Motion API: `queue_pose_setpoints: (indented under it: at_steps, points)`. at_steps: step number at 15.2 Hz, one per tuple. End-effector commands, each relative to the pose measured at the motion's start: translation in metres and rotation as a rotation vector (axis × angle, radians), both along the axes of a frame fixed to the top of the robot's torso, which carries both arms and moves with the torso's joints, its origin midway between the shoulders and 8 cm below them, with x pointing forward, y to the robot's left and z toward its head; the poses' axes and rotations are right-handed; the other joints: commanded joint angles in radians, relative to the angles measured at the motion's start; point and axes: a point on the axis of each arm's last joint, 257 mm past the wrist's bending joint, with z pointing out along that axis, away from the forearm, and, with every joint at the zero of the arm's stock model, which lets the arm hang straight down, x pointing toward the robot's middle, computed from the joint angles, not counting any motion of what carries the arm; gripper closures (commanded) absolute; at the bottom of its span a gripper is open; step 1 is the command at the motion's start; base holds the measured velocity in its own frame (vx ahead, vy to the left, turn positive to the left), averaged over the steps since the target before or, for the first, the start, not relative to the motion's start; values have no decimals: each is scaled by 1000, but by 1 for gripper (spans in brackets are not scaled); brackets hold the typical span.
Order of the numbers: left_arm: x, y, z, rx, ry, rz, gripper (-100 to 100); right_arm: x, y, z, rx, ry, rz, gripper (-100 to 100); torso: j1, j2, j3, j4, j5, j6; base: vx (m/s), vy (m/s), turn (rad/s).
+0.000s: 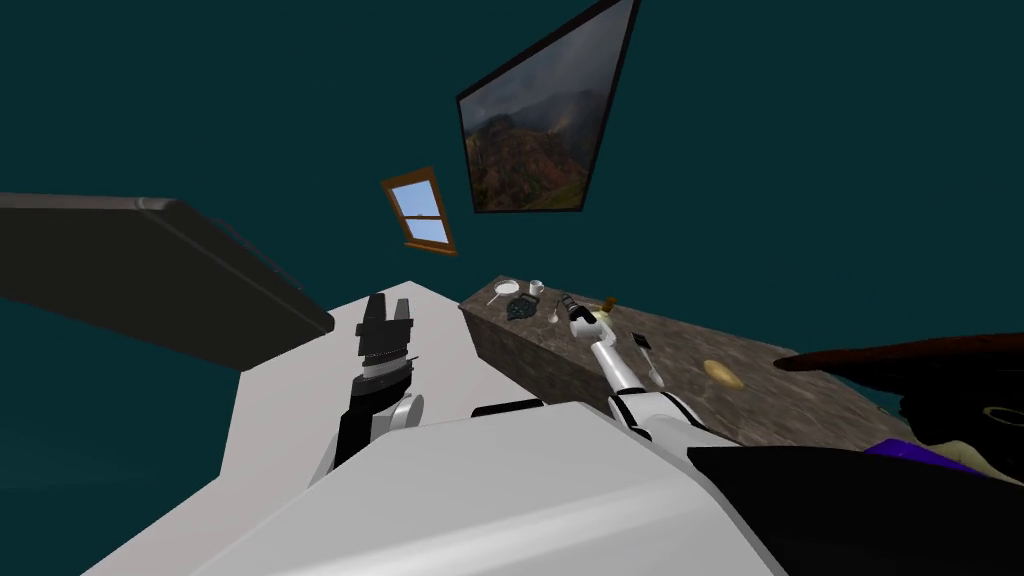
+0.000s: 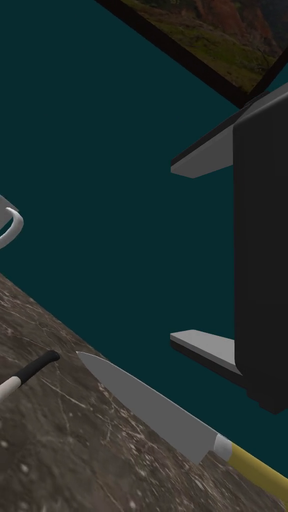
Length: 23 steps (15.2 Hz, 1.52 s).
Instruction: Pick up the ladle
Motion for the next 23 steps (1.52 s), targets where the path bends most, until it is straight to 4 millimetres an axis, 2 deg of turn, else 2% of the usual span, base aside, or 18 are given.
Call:
queue_pose_setpoints:
  at_steps: [1, 3, 4, 7, 8, 9, 11, 12, 15, 16, 18, 19, 22, 23]
  points:
    - [0, 0, 0, 0, 0, 0, 0, 9, -12, -2, -34, 48, -18, -100, 0, 0, 0, 0, 0, 0, -13, -8, 153]
    - [0, 0, 0, 0, 0, 0, 0, 5, -19, -19, -28, 86, -31, -100, 0, 0, 0, 0, 0, -1, -15, -16, 153]
    - [0, 0, 0, 0, 0, 0, 0, 15, -28, -10, -59, 109, -41, -100, 0, 0, 0, 0, 0, 0, -19, -15, 163]
    - [0, 0, 0, 0, 0, 0, 0, 8, -34, -30, -52, 157, -56, -100, 0, 0, 0, 0, 0, 0, -15, -17, 95]
    - [0, 0, 0, 0, 0, 0, 0, 8, -34, -30, -52, 157, -56, -100, 0, 0, 0, 0, 0, 0, -3, -4, -31]
    - [0, 0, 0, 0, 0, 0, 0, 14, -44, -27, -77, 199, -67, -100, 0, 0, 0, 0, 0, 0, -11, -6, 194]
    - [0, 0, 0, 0, 0, 0, 0, 10, -49, -41, -71, 229, -78, -100, 0, 0, 0, 0, 0, -1, -15, -19, 150]
    - [0, 0, 0, 0, 0, 0, 0, 16, -57, -32, -95, 256, -85, -100, 0, 0, 0, 0, 0, 0, -22, -19, 138]
    - [0, 0, 0, 0, 0, 0, 0, 9, -63, -50, -86, 300, -98, -100, -1, 0, 0, 0, 0, 0, -17, -21, 87]
    - [0, 0, 0, 0, 0, 0, 0, 15, -70, -42, -105, 331, -104, -100, 0, 0, 0, 0, 0, 0, -14, -15, 171]
    - [0, 0, 0, 0, 0, 0, 0, 7, -75, -59, -96, 370, -115, -100, 0, 0, 0, 0, 0, -1, -15, -21, 129]
    - [0, 0, 0, 0, 0, 0, 0, 13, -82, -49, -113, 394, -119, -100, 0, 0, 0, 0, 0, 0, -21, -22, 147]
    - [0, 0, 0, 0, 0, 0, 0, 4, -86, -66, -102, 439, -129, -100, -1, 0, 0, 0, 0, 0, -16, -22, 90]
    - [0, 0, 0, 0, 0, 0, 0, 8, -91, -58, -114, 473, -131, -100, -1, 0, 0, 0, 0, 0, -14, -16, 150]
